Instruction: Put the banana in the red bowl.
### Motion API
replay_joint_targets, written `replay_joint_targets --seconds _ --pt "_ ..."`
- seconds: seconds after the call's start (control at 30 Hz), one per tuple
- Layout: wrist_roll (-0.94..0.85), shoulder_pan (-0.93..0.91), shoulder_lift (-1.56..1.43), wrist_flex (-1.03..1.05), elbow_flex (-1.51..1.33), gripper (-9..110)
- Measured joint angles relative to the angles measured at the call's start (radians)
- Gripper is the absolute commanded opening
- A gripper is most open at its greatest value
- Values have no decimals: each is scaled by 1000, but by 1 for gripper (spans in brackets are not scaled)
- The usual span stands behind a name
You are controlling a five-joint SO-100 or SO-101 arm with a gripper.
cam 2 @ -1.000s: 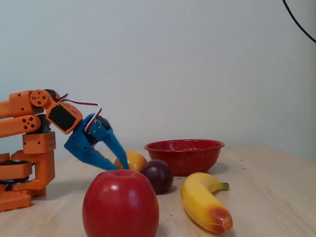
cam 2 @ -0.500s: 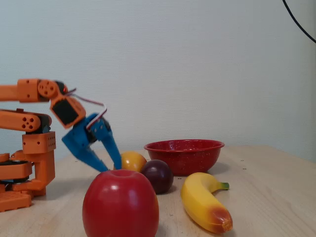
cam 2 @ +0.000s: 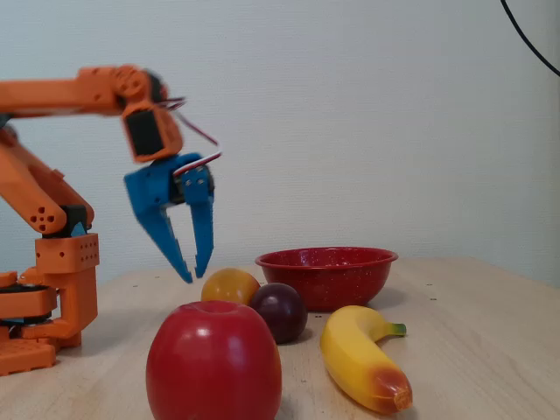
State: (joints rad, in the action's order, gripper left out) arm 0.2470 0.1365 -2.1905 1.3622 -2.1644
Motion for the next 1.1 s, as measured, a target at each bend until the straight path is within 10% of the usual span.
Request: replay_joint_targets --seconds 0.37,1.1 --pt "46 103 515 176 630 1" --pt "385 201 1040 385 1078 69"
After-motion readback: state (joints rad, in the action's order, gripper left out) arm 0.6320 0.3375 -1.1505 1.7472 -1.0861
